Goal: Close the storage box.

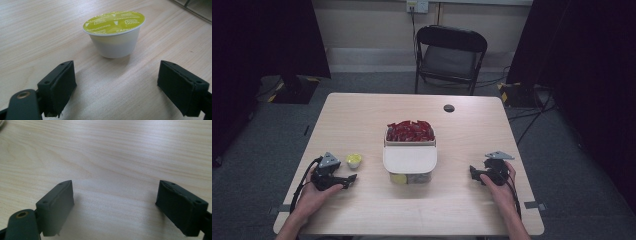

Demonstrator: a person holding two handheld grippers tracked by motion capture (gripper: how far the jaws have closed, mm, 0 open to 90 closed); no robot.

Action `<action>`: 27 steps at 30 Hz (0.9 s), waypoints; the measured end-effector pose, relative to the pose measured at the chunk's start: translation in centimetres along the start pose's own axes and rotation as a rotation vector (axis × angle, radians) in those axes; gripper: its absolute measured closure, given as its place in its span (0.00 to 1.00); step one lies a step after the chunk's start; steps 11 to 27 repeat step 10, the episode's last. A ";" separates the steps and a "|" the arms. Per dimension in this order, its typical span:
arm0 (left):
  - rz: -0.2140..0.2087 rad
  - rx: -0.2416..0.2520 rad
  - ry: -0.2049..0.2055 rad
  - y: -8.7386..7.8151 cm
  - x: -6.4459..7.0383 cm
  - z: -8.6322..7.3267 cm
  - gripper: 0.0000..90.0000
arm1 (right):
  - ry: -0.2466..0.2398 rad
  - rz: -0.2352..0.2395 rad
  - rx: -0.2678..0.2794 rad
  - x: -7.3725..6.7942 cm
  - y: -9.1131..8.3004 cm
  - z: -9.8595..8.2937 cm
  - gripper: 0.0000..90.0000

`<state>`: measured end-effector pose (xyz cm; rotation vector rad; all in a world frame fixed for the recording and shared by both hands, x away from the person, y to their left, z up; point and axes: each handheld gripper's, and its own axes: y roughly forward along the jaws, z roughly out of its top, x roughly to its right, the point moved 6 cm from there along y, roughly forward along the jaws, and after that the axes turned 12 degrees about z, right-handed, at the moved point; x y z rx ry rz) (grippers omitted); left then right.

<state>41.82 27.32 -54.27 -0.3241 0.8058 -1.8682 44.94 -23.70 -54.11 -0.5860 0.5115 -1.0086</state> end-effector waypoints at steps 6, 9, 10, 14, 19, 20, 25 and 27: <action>0.000 0.000 0.000 0.0 0.0 0.0 0.16 | 0.004 -0.005 -0.001 0.0 0.0 0.0 0.15; 0.000 0.000 0.000 0.0 0.0 0.0 0.16 | 0.004 -0.005 -0.001 0.0 0.0 0.0 0.15; 0.000 0.001 0.000 0.0 0.0 0.0 0.16 | 0.004 -0.006 -0.001 0.0 0.0 0.0 0.15; 0.000 0.001 0.000 0.0 0.0 0.0 0.16 | 0.004 -0.006 -0.001 0.0 0.0 0.0 0.15; 0.000 0.001 0.000 0.0 0.0 0.0 0.16 | 0.004 -0.006 -0.001 0.0 0.0 0.0 0.15; 0.000 0.001 0.000 0.0 0.0 0.0 0.16 | 0.004 -0.006 -0.001 0.0 0.0 0.0 0.15; 0.000 0.001 0.000 0.0 0.0 0.0 0.16 | 0.004 -0.006 -0.001 0.0 0.0 0.0 0.15; 0.000 0.001 0.000 0.0 0.0 0.0 0.16 | 0.004 -0.006 -0.001 0.0 0.0 0.0 0.15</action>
